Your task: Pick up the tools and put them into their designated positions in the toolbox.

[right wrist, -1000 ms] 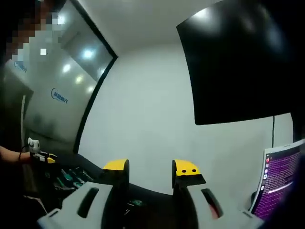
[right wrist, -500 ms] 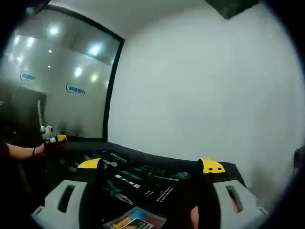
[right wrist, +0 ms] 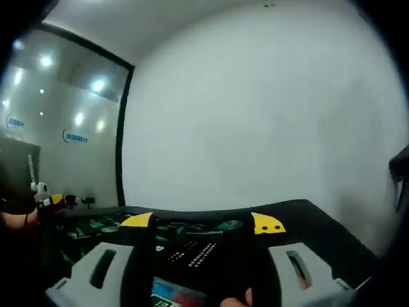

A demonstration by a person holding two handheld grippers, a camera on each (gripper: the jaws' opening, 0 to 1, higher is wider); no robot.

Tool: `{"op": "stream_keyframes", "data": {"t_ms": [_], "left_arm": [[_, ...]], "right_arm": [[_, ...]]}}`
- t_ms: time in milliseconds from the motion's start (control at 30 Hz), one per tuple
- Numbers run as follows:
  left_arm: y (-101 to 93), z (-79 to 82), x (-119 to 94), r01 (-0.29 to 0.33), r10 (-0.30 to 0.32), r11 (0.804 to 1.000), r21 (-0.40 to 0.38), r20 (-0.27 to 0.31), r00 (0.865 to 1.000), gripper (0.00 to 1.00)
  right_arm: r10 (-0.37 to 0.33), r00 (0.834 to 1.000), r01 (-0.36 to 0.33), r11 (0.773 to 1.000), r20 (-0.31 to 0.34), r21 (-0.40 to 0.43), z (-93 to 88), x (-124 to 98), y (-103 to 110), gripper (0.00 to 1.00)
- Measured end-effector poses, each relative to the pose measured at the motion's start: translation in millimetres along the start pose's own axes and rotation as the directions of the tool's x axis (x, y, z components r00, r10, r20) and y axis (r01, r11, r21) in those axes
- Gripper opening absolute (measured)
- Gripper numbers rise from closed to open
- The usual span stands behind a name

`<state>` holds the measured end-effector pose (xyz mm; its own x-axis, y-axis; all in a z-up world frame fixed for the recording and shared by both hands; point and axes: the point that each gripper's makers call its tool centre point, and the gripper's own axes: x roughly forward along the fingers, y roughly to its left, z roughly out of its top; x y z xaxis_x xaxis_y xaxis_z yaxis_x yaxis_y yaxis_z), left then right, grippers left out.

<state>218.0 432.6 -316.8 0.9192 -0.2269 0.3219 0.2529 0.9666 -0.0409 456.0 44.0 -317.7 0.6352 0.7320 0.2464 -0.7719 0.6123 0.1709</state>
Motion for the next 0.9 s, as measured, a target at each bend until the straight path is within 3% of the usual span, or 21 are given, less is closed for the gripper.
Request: {"op": "stream_keyframes", "data": {"t_ms": [67,200,300,433,533,633,767,833,900], "left_arm": [[-1.1,-1.5,1.0,0.001,-0.001,1.000,0.009,-0.006,1.000,0.57],[-0.1,-3.7,1.1,0.003,-0.003,1.000,0.004,-0.018,1.000,0.54],[6.3,-0.2,-0.8,-0.017,0.017,1.000,-0.025,-0.004,1.000,0.52],[17.2,5.1,-4.0,-0.058,0.059,0.996,-0.062,0.020,0.998,0.48],[21.4,8.2,-6.0,-0.067,0.069,0.995,-0.072,0.032,0.997,0.42],[23.1,9.4,-6.3,-0.078,0.081,0.994,-0.079,0.038,0.996,0.42],[23.7,4.5,-4.7,-0.077,0.078,0.995,-0.059,0.019,0.997,0.41],[27.2,-8.3,-4.3,-0.090,0.089,0.995,-0.029,-0.049,0.995,0.39],[25.1,-8.5,-2.8,-0.083,0.082,0.996,-0.034,-0.047,0.996,0.36]], "right_arm": [[0.048,0.999,-0.048,0.997,0.003,0.063,0.0,1.0,7.5,0.58],[0.083,0.992,-0.088,0.995,-0.099,-0.045,-20.1,6.1,25.9,0.63],[0.080,0.988,-0.092,0.992,-0.134,-0.084,-27.5,8.5,31.3,0.64],[0.038,0.990,-0.056,0.991,-0.138,-0.123,-28.6,7.7,22.7,0.61],[-0.003,0.984,-0.012,0.997,-0.179,-0.081,-38.1,7.2,8.3,0.60],[-0.002,0.984,-0.007,0.999,-0.178,-0.050,-37.1,6.0,4.9,0.58],[-0.007,0.982,-0.002,0.999,-0.191,-0.051,-39.6,6.0,4.6,0.58],[0.001,0.981,-0.014,0.998,-0.194,-0.065,-40.0,6.1,8.8,0.58],[-0.004,0.978,-0.018,0.995,-0.207,-0.100,-43.7,6.2,10.9,0.58]]}}
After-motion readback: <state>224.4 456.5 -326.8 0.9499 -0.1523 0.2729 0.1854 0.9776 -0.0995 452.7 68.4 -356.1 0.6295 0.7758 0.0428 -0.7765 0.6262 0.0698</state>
